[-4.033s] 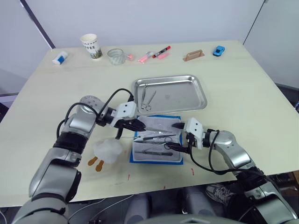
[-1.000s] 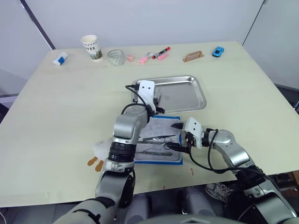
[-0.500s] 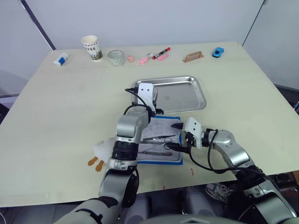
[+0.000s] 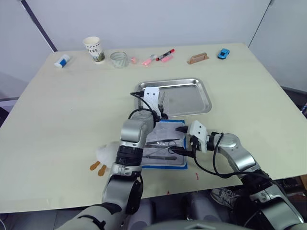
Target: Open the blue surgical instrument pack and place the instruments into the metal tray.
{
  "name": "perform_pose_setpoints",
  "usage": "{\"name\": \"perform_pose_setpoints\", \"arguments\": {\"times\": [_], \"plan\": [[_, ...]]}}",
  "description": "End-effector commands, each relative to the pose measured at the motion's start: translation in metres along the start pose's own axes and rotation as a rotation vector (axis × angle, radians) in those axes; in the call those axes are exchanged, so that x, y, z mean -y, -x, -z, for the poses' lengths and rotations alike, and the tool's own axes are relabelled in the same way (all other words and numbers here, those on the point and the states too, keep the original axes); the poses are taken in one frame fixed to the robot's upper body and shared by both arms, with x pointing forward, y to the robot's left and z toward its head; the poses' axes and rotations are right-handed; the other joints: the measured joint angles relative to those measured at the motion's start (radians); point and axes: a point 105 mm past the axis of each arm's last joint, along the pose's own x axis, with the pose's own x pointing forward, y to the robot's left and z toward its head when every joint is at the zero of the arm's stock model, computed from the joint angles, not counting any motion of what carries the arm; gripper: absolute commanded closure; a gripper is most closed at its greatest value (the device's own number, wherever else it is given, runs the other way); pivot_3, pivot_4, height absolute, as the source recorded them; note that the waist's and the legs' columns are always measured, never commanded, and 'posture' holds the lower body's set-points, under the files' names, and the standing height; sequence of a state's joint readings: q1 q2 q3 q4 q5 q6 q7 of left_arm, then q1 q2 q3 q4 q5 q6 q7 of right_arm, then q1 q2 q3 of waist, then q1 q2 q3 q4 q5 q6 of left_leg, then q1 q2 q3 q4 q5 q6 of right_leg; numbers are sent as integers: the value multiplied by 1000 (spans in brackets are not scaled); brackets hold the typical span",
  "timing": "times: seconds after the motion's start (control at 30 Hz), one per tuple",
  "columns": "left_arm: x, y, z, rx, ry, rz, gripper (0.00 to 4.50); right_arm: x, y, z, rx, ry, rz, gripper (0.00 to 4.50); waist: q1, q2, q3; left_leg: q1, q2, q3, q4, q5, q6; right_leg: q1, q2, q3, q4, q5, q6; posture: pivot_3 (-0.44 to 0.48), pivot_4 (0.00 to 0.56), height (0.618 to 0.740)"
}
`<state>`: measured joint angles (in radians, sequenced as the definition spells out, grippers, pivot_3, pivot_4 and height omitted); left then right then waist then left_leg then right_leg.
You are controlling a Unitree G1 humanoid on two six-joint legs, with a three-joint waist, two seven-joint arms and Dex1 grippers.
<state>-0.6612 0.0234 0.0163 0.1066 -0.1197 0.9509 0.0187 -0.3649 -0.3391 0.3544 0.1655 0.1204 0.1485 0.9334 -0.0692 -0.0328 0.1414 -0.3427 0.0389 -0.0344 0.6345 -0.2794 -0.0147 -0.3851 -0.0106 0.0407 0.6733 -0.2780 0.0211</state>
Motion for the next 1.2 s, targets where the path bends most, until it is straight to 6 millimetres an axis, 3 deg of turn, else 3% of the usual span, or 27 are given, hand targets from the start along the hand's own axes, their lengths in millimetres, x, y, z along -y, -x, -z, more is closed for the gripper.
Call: {"name": "perform_pose_setpoints", "arguments": {"times": [0.03, 0.27, 0.5, 0.67, 1.0, 1.2], "plan": [[5, 3, -12, 41, -19, 12, 2633, -20, -1, 73, -273, -124, -7, 0, 0, 0, 0, 0, 0, 0, 0, 0, 0, 0, 0, 0, 0, 0, 0, 0, 150, 740], [11, 8, -18, 70, -29, 53, 2633, -20, 0, 73, -273, -124, -5, 0, 0, 0, 0, 0, 0, 0, -1, 0, 0, 0, 0, 0, 0, 0, 0, 0, 150, 740], [10, 22, -50, 216, -51, 169, 2633, -19, 0, 73, -271, -125, -3, 0, -1, 0, 0, 0, 0, 0, -1, 1, -2, 0, 0, 0, 0, 0, 0, 0, 150, 740], [-6, 43, -72, 328, -150, 345, 2633, -19, -1, 73, -271, -124, -6, 0, -3, 1, 1, 1, 0, 0, -1, 1, -3, 0, 1, 0, -1, 0, 0, 0, 150, 740], [-49, 81, -58, 289, -457, 690, 2633, -19, -2, 73, -267, -124, -6, 0, -5, 3, 2, 4, 1, 1, -2, 0, -1, -1, 2, -1, -3, 0, 0, 0, 150, 740], [-67, 101, -36, 184, -640, 918, 2633, -19, 0, 73, -267, -124, -2, 0, -5, 2, 2, 4, 1, 1, -3, -1, 0, -2, 3, 0, -3, -1, -2, 0, 150, 740]]}}
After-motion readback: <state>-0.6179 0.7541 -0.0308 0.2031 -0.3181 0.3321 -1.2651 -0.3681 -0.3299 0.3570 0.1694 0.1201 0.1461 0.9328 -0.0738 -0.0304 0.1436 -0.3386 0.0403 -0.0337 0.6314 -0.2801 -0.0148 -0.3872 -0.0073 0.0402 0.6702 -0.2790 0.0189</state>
